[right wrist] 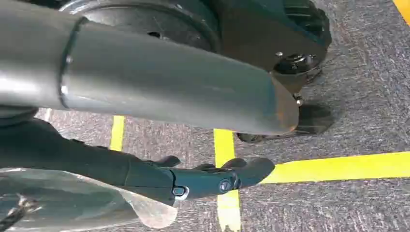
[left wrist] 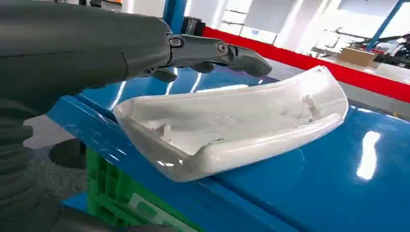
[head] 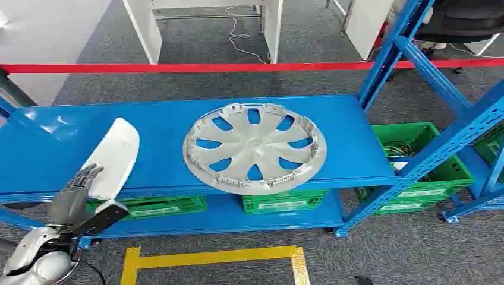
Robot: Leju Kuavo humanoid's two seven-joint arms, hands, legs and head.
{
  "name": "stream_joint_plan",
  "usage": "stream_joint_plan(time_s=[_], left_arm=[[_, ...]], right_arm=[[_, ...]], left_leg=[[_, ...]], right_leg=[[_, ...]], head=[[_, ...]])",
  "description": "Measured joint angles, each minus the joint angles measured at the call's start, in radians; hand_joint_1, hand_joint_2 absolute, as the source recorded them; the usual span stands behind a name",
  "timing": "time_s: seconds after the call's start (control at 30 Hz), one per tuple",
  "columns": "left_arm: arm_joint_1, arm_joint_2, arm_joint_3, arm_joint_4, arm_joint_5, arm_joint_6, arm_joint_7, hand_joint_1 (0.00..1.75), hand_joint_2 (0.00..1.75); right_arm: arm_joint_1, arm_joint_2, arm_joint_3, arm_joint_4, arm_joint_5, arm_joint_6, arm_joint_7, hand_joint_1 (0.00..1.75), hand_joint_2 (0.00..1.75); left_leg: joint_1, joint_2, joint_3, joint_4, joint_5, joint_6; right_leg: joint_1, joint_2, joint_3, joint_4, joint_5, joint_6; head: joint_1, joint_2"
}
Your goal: Take the parts from the cabinet and place them on the table.
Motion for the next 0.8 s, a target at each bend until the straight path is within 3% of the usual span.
stream_joint_plan(time_s=[0.27, 0.3, 0.33, 0.37, 0.8], left_arm=[[-0.041, -0.003, -0.007, 0.043, -0.003, -0.011, -0.009, 0.00, 1.75], [-0.044, -0.004, -0.008, 0.047, -0.003, -0.011, -0.009, 0.12, 1.75], [-0.047, -0.005, -0.008, 0.051, -0.003, -0.011, -0.009, 0.99, 1.75], [-0.048, -0.006, -0.009, 0.053, -0.002, -0.011, -0.009, 1.69, 1.75], [-0.069, -0.013, -0.011, 0.089, -0.003, -0.013, -0.012, 1.75, 1.75]], right_arm=[[-0.001, 0.000, 0.002, 0.000, 0.000, 0.001, 0.001, 0.00, 0.00], [-0.001, 0.000, 0.002, 0.000, 0.000, 0.001, 0.001, 0.00, 0.00], [-0.002, 0.000, 0.003, 0.000, 0.000, 0.001, 0.001, 0.00, 0.00], [-0.002, 0.000, 0.003, 0.000, 0.000, 0.001, 0.001, 0.00, 0.00], [-0.003, -0.002, 0.009, 0.000, 0.001, 0.001, 0.001, 0.00, 0.00]], left_leg=[[0.000, 0.000, 0.000, 0.000, 0.000, 0.000], [0.000, 0.000, 0.000, 0.000, 0.000, 0.000], [0.000, 0.000, 0.000, 0.000, 0.000, 0.000], [0.000, 0.000, 0.000, 0.000, 0.000, 0.000], [0.000, 0.000, 0.000, 0.000, 0.000, 0.000]], right_leg=[[0.000, 0.000, 0.000, 0.000, 0.000, 0.000], [0.000, 0.000, 0.000, 0.000, 0.000, 0.000], [0.000, 0.000, 0.000, 0.000, 0.000, 0.000], [0.000, 0.000, 0.000, 0.000, 0.000, 0.000], [0.000, 0.000, 0.000, 0.000, 0.000, 0.000]], head=[[0.000, 0.000], [0.000, 0.000], [0.000, 0.000], [0.000, 0.000], [0.000, 0.000]])
